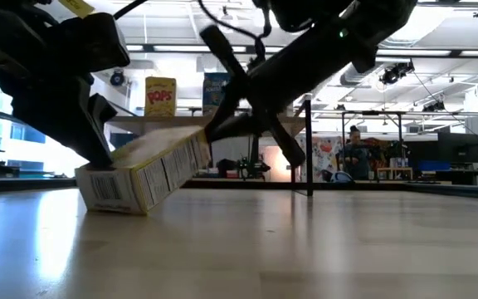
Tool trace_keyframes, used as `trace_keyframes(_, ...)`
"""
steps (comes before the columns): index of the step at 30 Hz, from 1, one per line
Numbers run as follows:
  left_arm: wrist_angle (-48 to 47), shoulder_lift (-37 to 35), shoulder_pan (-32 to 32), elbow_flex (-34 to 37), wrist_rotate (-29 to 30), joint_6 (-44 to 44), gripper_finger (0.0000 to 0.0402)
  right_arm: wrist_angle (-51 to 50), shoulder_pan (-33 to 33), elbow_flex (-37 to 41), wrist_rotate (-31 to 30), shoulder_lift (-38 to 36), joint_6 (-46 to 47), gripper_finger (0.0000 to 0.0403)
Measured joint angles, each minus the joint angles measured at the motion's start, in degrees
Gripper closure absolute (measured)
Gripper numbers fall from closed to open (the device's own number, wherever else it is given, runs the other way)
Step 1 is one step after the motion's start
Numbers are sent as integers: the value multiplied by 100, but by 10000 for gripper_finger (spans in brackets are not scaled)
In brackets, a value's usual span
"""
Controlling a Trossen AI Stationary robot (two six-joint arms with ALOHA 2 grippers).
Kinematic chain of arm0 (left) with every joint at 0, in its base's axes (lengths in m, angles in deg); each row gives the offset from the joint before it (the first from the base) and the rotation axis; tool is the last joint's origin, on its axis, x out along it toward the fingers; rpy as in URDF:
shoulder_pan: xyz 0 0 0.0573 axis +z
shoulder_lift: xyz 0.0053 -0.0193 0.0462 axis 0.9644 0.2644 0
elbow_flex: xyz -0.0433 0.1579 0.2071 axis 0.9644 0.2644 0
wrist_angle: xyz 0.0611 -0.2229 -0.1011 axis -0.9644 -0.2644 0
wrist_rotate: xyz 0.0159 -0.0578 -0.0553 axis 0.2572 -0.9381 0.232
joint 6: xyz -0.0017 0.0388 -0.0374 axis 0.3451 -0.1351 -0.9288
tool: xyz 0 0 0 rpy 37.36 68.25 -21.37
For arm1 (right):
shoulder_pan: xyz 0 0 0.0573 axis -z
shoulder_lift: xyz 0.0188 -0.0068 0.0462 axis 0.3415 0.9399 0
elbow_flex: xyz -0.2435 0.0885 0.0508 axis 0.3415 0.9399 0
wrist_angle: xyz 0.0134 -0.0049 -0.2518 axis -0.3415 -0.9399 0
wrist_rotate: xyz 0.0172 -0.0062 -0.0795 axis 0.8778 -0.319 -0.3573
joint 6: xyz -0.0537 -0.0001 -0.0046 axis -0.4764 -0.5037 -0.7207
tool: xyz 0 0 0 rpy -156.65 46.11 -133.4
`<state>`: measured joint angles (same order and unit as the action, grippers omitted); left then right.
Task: Stack cereal on shelf
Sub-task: Put the yellow cereal box on the shelf aligned with the other yellow cereal box
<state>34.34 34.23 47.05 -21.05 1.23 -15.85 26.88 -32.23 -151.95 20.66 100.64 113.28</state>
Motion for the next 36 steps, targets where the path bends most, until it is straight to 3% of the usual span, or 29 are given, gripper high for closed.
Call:
trace_keyframes(9, -232, 59, 39, 49, 85, 110, 401, 765, -245, -40, 83, -149, -99, 403)
trace_keyframes(21, -374, -11, 33, 20, 55, -64, 401, 935, -329, -31, 4, -162, -118, 403)
trace_keyframes(27, -713, -437, 31, 14, 12, -127, 401, 891, -327, -293, 87, -158, -454, 403)
trace_keyframes(36, -1981, -1519, -54, 9, -115, -429, 401, 473, -277, -452, 301, -227, -894, 403)
